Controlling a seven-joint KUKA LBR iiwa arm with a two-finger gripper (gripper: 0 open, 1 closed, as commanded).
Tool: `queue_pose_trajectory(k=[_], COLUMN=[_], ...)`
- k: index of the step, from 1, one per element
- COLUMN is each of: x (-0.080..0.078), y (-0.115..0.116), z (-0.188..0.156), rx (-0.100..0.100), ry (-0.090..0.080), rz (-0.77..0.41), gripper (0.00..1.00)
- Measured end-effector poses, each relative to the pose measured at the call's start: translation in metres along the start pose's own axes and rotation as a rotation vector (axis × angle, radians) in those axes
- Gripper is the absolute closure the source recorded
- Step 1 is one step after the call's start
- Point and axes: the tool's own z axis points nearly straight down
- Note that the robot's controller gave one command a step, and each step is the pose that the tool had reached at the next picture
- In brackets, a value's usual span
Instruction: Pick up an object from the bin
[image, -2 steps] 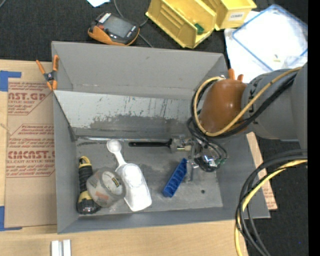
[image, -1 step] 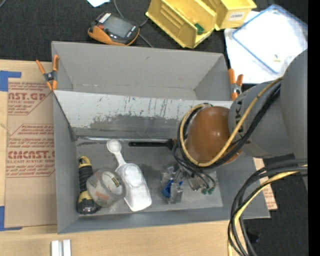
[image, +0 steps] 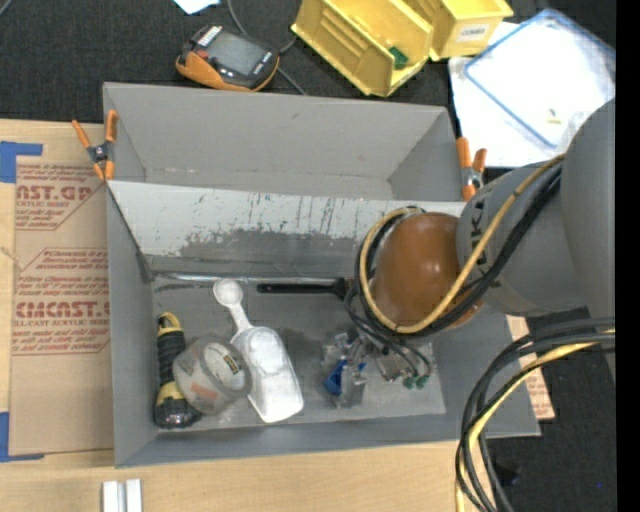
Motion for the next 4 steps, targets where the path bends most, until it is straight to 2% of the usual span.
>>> queue_pose_trajectory(k=[1, 2, 3, 4], x=[0.0, 0.002, 0.0, 0.001], y=[0.001, 0.001, 0.001, 0.001], z=[-0.002, -0.024, -0.049, -0.062], rx=[0.0, -0.002, 0.0, 0.0], ry=[0.0, 0.007, 0.0, 0.0], rz=[-0.001, -0.001, -0.001, -0.001], gripper=[1.0, 1.0, 1.0, 1.0])
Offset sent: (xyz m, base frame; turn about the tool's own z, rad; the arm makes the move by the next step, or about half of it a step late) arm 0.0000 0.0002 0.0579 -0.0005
